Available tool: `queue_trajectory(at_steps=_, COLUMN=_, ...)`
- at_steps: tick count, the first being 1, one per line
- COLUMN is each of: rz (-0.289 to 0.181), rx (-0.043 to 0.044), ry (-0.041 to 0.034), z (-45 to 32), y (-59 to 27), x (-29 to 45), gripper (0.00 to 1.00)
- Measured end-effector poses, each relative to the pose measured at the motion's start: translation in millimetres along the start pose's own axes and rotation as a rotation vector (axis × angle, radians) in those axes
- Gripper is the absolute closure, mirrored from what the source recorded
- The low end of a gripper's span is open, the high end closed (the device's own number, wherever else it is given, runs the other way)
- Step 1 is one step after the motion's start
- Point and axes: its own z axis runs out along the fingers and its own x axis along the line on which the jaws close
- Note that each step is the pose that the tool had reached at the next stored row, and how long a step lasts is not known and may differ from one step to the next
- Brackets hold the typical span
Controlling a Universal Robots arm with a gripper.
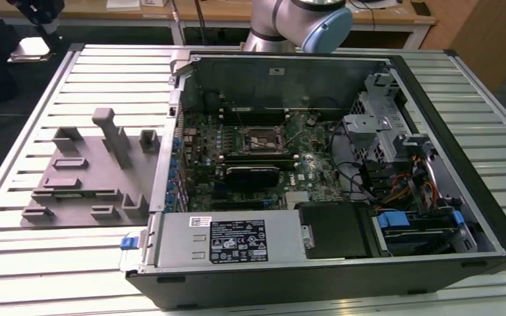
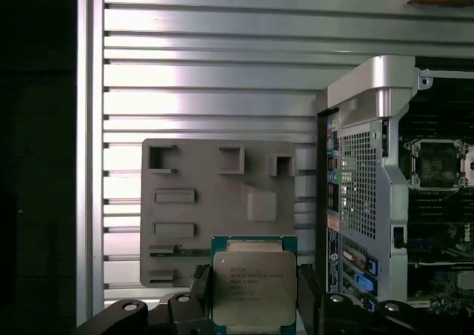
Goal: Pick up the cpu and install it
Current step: 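Pick up the cpu and move it towards the insertion slot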
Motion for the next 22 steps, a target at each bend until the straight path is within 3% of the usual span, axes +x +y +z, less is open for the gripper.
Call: queue_trajectory(at_steps=22, rz=0.000, rx=0.0003, ry=0.0197, z=7.8, y=2.0, x=-75.3, gripper=0.45)
